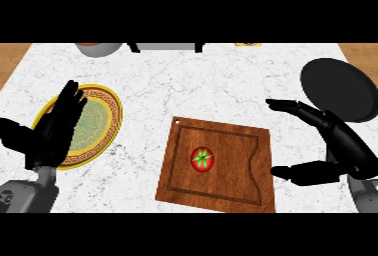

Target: Pick the tomato from the cutting board and place it in the pan

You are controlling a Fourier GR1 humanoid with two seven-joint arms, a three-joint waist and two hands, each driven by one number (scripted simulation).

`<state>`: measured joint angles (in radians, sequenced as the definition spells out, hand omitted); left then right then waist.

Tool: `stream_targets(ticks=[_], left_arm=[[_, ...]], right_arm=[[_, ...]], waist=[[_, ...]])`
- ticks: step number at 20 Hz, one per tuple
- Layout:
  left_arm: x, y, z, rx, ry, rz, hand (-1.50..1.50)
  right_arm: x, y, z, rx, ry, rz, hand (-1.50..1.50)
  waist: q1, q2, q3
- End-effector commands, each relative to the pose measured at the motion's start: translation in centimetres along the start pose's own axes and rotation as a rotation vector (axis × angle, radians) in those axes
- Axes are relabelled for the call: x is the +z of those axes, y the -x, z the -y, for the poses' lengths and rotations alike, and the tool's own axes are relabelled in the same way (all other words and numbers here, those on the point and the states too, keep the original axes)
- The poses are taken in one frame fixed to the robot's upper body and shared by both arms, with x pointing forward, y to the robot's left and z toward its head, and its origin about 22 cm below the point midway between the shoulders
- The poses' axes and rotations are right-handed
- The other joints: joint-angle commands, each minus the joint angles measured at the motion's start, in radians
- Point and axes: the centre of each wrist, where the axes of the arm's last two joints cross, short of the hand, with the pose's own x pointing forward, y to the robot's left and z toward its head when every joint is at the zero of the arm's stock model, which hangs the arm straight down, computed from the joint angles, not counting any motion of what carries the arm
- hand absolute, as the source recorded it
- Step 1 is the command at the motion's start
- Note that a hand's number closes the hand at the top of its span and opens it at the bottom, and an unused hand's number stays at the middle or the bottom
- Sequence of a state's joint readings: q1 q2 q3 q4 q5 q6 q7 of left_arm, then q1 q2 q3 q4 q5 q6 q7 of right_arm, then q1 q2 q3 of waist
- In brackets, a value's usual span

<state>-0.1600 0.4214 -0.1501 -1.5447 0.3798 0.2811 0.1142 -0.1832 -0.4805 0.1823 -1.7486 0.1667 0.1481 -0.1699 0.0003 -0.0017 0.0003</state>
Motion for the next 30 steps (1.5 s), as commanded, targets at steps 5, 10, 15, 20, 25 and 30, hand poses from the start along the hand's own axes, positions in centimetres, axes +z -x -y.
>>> stream_targets(ticks=[5,10,15,20,25,30], left_arm=[[0.4,1.1,1.6,-0.002,0.002,-0.003,0.0],[-0.4,-0.1,1.1,-0.007,0.021,-0.002,0.0],[-0.6,-0.8,0.9,0.013,0.021,0.001,0.0],[-0.2,0.7,1.0,0.016,0.009,-0.002,0.0],[-0.5,0.7,-0.6,0.006,0.0,0.001,0.0],[0.3,0.2,-0.4,0.005,-0.009,-0.018,0.0]], right_arm=[[-5.4,-5.2,-1.0,0.257,-0.223,-0.033,-1.5],[-9.3,-6.9,-1.9,0.411,-0.329,-0.082,-1.5],[-10.6,-6.3,-4.8,0.514,-0.566,-0.195,-1.5],[-10.4,-7.2,-8.2,0.551,-0.733,-0.254,-1.5],[-8.2,-9.2,-8.7,0.614,-0.779,-0.226,-1.5],[-8.4,-11.6,-9.2,0.798,-0.732,-0.258,-1.5]], waist=[[0.015,0.0,-0.003],[0.019,0.003,-0.002],[0.018,0.004,-0.002],[0.006,0.002,-0.001],[-0.003,0.0,-0.001],[-0.001,-0.002,-0.001]])
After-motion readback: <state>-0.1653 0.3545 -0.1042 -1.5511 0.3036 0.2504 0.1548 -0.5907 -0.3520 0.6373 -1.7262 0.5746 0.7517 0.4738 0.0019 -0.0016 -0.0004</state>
